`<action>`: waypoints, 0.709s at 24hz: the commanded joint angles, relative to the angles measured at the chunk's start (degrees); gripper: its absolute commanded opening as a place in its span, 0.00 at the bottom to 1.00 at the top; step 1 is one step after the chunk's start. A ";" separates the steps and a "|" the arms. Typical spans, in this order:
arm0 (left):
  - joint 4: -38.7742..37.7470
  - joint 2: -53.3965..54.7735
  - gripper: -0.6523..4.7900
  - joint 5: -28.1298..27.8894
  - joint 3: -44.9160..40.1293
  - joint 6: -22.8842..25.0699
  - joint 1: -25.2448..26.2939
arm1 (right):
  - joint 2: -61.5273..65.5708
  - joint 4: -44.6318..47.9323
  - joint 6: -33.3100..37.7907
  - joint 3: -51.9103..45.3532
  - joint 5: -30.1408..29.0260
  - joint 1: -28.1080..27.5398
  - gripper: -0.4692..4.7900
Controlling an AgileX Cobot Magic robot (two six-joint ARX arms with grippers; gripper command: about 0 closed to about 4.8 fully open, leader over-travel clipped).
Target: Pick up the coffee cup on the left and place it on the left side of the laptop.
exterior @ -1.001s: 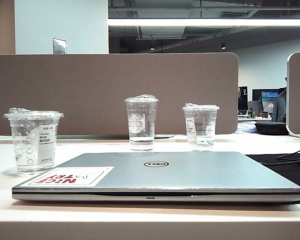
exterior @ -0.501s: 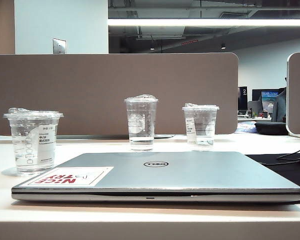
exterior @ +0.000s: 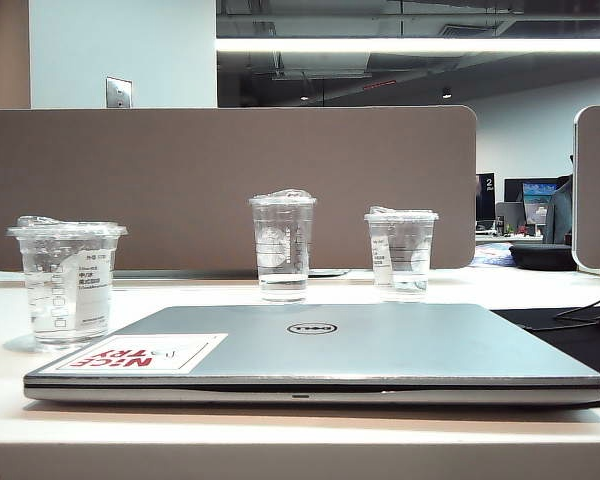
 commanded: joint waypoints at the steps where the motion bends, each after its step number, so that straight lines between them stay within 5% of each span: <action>1: -6.10 -5.38 0.11 -1.90 0.13 -1.46 0.13 | -0.11 0.98 0.00 -0.24 0.07 -0.04 0.08; 17: -12.50 -9.05 0.11 3.91 0.15 -0.79 -0.04 | -0.11 0.98 0.00 -0.24 0.07 -0.02 0.08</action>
